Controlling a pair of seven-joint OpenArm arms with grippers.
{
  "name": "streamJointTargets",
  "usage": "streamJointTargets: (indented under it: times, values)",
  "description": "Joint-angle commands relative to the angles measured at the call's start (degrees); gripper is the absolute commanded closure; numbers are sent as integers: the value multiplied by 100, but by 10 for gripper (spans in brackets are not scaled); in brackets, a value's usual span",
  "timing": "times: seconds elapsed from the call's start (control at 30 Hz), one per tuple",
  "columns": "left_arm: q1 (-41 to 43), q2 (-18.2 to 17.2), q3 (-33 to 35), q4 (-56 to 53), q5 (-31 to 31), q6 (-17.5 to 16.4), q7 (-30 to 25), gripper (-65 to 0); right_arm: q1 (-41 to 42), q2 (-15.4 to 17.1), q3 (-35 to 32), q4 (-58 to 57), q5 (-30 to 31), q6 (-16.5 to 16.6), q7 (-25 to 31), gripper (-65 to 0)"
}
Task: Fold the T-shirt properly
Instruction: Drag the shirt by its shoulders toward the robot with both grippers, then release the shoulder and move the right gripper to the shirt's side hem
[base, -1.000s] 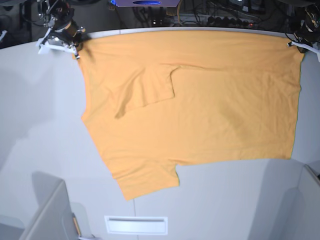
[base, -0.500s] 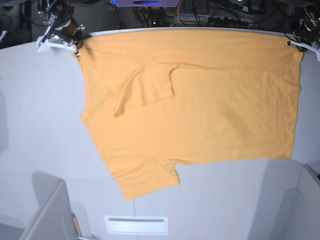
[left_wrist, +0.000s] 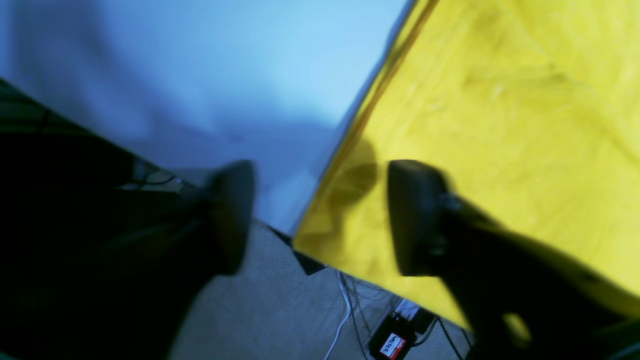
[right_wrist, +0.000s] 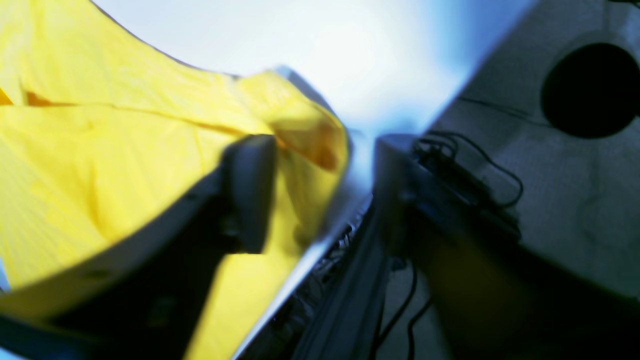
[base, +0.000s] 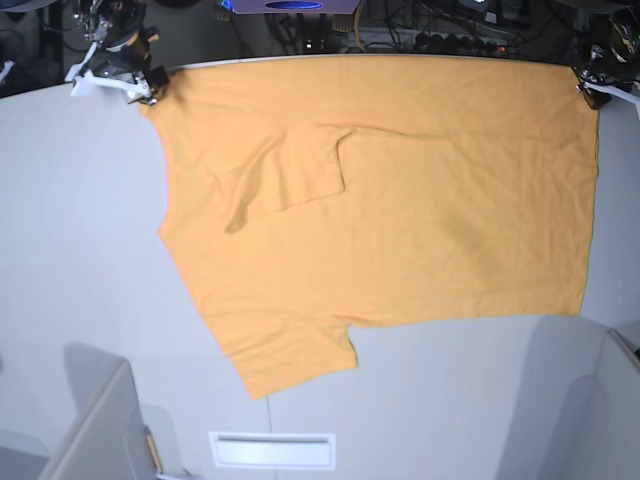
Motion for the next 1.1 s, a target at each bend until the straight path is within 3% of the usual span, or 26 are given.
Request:
streamJointTargets:
  times: [0.0, 0.1, 0.23, 0.37, 0.43, 0.57, 0.63, 0.77, 0.97, 1.07]
  values:
    - [49, -106, -109, 106, -27, -8, -86, -471, -43, 50, 84, 140, -6, 2, 51, -354]
    - [-13, -106, -742, 159, -44, -8, -77, -520, -34, 32, 445, 202, -15, 2, 51, -354]
    - [-268, -132, -1296, 484, -44, -8, -69, -518, 371, 59, 981, 193, -15, 11, 16, -354]
    - [-443, -141, -953, 1021, 0, -8, -69, -502, 1223, 357, 779, 149, -639, 11, -160, -354]
    - [-470, -150, -654, 1267, 0, 1, -69, -420, 1689, 481, 515, 96, -1008, 11, -248, -354]
    - [-830, -150, -65, 1328, 0, 1, -60, -123, 2832, 524, -12, -554, -1386, 107, -292, -357]
    - [-936, -132, 110, 1363, 0, 1, -60, 0, 3474, 524, -144, -1161, -1377, 582, -345, -357]
    - [-953, -150, 251, 1390, 0, 1, -60, 0, 4617, 428, -188, -2321, -1377, 1426, -679, -356]
    - [-1006, -168, 225, 1328, 0, 1, -60, 0, 6094, 305, -188, -4396, -1386, 1769, -828, -359]
    - [-1006, -212, 225, 1328, 0, 1, -60, 0, 6911, 296, -188, -5873, -1404, 2569, -802, -359]
